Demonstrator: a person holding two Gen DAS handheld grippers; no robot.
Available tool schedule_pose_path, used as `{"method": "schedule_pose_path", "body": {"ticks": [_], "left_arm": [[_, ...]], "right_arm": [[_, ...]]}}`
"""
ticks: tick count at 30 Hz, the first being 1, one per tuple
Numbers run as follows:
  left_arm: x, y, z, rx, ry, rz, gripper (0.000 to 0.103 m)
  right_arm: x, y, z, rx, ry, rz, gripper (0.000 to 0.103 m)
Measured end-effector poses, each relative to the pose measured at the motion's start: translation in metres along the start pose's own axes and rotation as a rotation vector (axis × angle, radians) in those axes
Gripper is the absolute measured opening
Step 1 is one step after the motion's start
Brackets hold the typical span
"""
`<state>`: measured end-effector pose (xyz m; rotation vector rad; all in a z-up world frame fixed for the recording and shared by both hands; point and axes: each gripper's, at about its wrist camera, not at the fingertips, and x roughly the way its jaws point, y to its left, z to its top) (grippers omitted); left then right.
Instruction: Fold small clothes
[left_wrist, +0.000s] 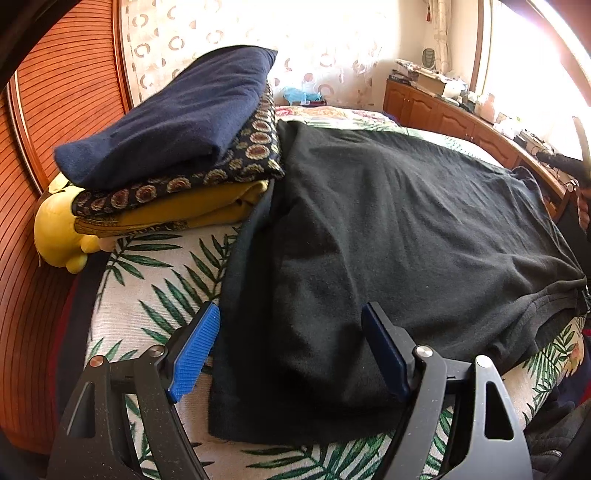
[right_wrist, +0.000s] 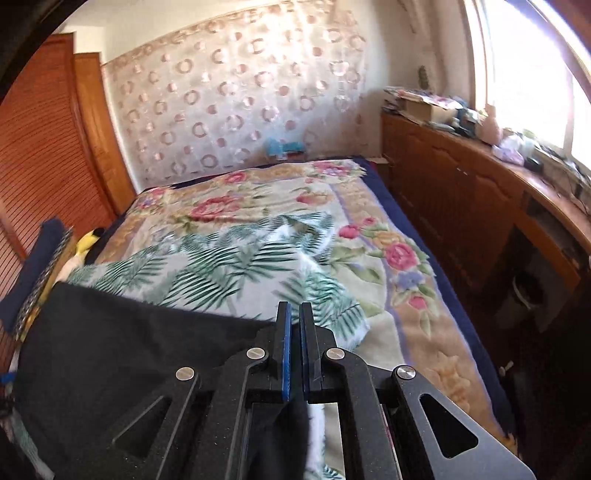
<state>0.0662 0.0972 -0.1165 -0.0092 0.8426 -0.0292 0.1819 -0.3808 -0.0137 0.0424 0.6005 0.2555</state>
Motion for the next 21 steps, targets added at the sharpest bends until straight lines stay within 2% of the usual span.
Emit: {"method": "schedule_pose_path", "body": {"ticks": [9, 11, 15, 21], "left_arm": [[-0.016, 0.01, 0.002, -0.022, -0.039, 0.014, 0.08], [-0.016, 0.01, 0.002, -0.021, -0.038, 0.016, 0.08], [-0.016, 0.011, 0.002, -0.023, -0.035, 0.016, 0.08], [-0.011, 0.011, -0.004, -0.031, -0.013, 0.005, 0.08]], "right_arm": [[-0.034, 0.044, -0.06, -0.178, 0.014, 0.116, 0.004], [-0.037, 0.049, -0.073, -0.197, 0.024, 0.132, 0.008], [-0.034, 0.05, -0.097, -0.21, 0.056, 0.144, 0.024], [-0.041, 0.049, -0.123, -0.2, 0.083, 0.142, 0.024]]}}
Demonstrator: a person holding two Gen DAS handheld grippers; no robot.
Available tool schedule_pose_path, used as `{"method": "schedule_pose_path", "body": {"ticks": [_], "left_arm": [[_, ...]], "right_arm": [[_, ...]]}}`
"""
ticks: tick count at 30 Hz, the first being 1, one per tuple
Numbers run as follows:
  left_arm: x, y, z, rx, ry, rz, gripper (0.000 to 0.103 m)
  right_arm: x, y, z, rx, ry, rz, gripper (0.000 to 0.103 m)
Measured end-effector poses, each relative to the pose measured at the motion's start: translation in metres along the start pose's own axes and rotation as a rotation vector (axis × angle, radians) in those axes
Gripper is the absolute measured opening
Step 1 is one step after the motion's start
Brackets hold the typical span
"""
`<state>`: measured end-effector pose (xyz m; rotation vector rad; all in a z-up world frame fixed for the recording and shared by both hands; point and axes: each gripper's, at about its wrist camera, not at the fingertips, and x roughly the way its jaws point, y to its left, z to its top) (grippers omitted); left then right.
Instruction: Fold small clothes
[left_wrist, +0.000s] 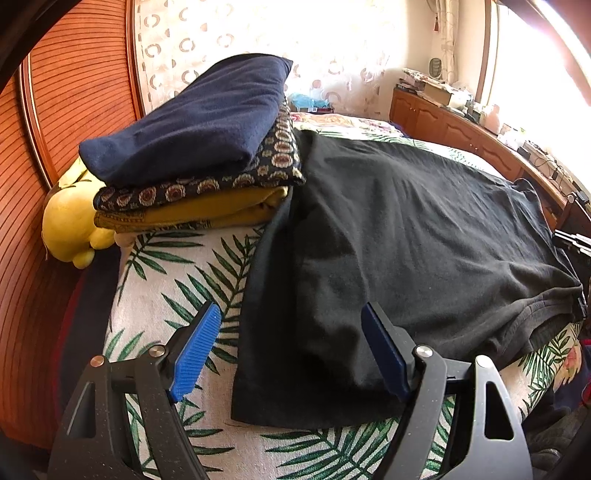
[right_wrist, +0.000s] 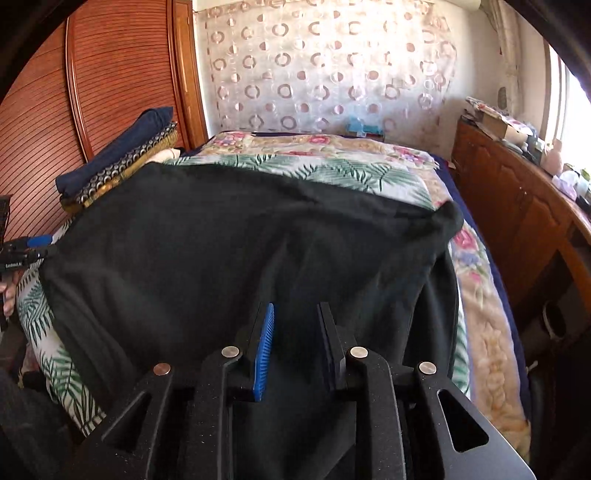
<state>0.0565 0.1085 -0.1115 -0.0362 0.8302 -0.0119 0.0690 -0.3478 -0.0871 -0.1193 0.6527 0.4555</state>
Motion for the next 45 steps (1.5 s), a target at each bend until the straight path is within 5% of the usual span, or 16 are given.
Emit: {"method": "schedule_pose_path", "body": {"ticks": [11, 18, 23, 30, 36, 45], "left_arm": [[0.004, 0.002, -0.01, -0.013, 0.027, -0.011, 0.079], [0.003, 0.004, -0.014, -0.009, 0.025, -0.005, 0.078], [0.001, 0.003, -0.013, -0.002, 0.018, -0.033, 0.064], [0.001, -0.006, -0.008, 0.03, 0.027, -0.071, 0.016], [-0.015, -0.03, 0.01, 0.063, -0.047, -0.16, 0.013], [-0.037, -0.106, 0.077, 0.163, -0.173, -0.328, 0.012]], "right_arm": [[-0.01, 0.013, -0.02, 0.016, -0.011, -0.025, 0.029], [-0.01, 0.031, -0.036, -0.037, -0.026, -0.077, 0.057], [-0.011, 0.033, -0.039, -0.033, -0.035, -0.076, 0.059], [-0.012, 0.026, -0.044, -0.031, -0.036, -0.065, 0.059], [-0.011, 0.025, -0.043, -0.029, -0.033, -0.061, 0.061], [-0.031, 0.024, -0.037, -0.008, -0.039, -0.032, 0.061]]}}
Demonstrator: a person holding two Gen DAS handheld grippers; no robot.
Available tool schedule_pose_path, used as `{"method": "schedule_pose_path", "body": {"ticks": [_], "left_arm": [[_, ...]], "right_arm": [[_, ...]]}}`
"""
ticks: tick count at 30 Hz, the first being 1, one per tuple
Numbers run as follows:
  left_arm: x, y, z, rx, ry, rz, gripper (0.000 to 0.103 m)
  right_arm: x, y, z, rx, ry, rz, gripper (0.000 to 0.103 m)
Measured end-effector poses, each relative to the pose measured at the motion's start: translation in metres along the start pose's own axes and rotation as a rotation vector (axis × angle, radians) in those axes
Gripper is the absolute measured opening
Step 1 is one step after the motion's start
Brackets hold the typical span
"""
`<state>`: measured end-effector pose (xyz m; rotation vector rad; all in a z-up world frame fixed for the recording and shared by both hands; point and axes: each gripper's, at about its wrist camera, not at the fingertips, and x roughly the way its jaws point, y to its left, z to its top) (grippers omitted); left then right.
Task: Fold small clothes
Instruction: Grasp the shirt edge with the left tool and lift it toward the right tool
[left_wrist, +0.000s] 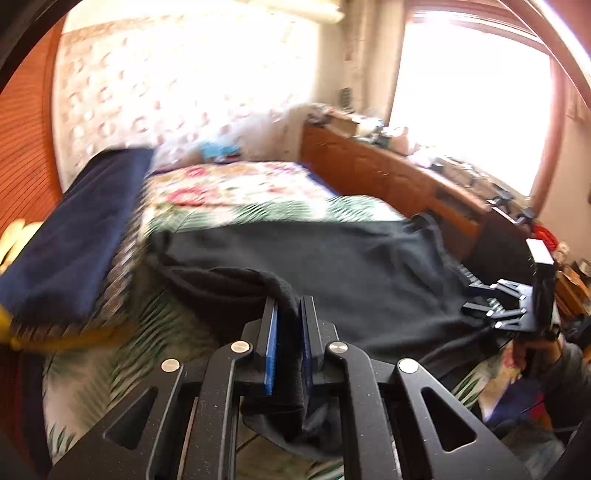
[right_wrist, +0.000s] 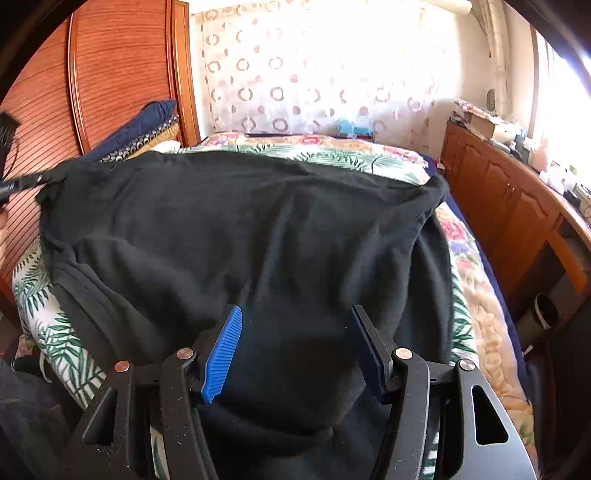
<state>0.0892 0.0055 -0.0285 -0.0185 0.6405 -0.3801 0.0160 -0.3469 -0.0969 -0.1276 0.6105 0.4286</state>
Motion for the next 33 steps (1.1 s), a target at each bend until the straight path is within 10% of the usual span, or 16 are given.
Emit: {"method": "schedule_pose_path", "body": {"ticks": [13, 15, 24, 33], "left_arm": [[0.016, -0.093, 0.057, 0.103, -0.056, -0.207, 0.012], [0.018, -0.092, 0.054, 0.097, -0.039, -0.217, 0.025], [0.022, -0.066, 0.029, 0.085, -0.011, -0.128, 0.079], [0.018, -0.031, 0.001, 0.018, 0.007, -0.009, 0.08]], "right_arm": [[-0.03, -0.005, 0.003, 0.032, -0.086, 0.011, 0.061], [-0.028, -0.004, 0.003, 0.03, -0.088, 0.021, 0.061], [-0.011, 0.019, 0.013, -0.009, -0.07, 0.067, 0.061], [0.023, 0.057, 0.035, -0.087, -0.031, 0.146, 0.061]]}}
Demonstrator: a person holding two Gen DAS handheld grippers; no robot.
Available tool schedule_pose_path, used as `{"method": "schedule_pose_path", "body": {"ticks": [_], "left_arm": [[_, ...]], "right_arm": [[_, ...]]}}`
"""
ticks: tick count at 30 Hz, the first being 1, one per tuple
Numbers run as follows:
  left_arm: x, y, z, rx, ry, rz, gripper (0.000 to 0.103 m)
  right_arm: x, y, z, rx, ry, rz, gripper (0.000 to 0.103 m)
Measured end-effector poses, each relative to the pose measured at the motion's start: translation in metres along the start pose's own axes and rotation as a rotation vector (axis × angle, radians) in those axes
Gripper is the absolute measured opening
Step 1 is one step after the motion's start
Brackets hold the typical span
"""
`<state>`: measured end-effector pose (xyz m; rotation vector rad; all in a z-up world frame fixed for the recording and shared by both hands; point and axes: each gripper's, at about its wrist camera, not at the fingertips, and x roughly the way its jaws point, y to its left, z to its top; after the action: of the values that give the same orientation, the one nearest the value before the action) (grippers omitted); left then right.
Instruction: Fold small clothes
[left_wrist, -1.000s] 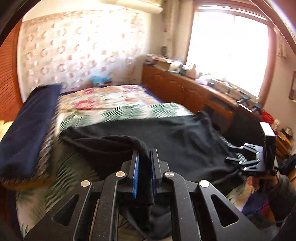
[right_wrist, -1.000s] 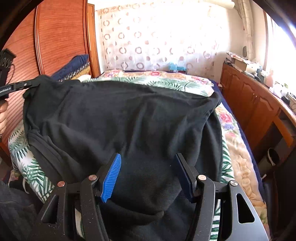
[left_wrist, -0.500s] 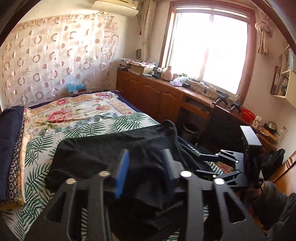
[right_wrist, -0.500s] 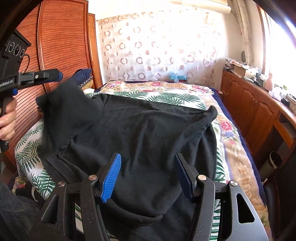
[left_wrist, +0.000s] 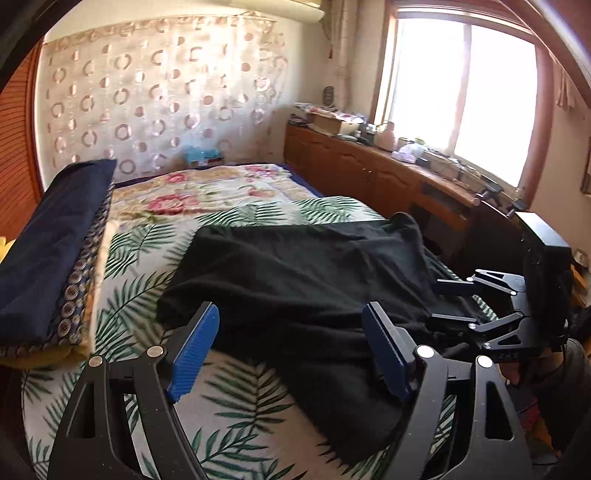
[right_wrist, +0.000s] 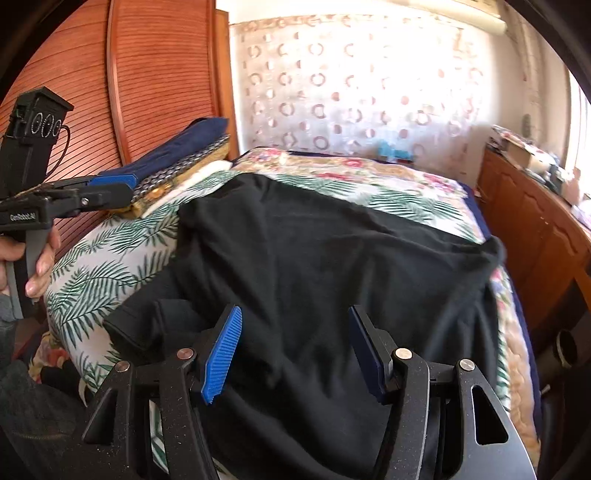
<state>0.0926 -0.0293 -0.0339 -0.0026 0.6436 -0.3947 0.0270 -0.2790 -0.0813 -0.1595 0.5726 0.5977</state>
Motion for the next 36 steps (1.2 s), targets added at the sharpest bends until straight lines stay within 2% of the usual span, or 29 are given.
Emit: {"method": "schedule_pose_path", "body": {"ticks": [9, 16, 20, 23, 24, 29, 36], "left_arm": [[-0.004, 0.022, -0.016, -0.042, 0.005, 0.07, 0.08], [-0.002, 0.027, -0.02, -0.051, 0.006, 0.09, 0.08], [-0.002, 0.027, -0.022, -0.052, 0.005, 0.091, 0.08], [-0.001, 0.028, -0.023, -0.055, 0.009, 0.088, 0.08], [-0.001, 0.028, -0.024, -0.055, 0.01, 0.088, 0.08], [-0.002, 0.026, -0.024, -0.058, 0.007, 0.085, 0.08], [-0.004, 0.024, -0.021, -0.053, -0.01, 0.078, 0.08]], "right_arm": [[0.05, 0.02, 0.01, -0.055, 0.098, 0.049, 0.061], [0.063, 0.019, 0.013, -0.039, 0.124, 0.029, 0.061], [0.069, 0.015, 0.013, -0.017, 0.146, 0.047, 0.061], [0.073, 0.017, 0.014, -0.024, 0.147, 0.071, 0.034], [0.071, 0.019, 0.015, -0.035, 0.133, 0.071, 0.016], [0.047, 0.024, 0.021, -0.056, 0.039, 0.088, 0.011], [-0.01, 0.015, 0.034, -0.047, -0.098, 0.046, 0.01]]}}
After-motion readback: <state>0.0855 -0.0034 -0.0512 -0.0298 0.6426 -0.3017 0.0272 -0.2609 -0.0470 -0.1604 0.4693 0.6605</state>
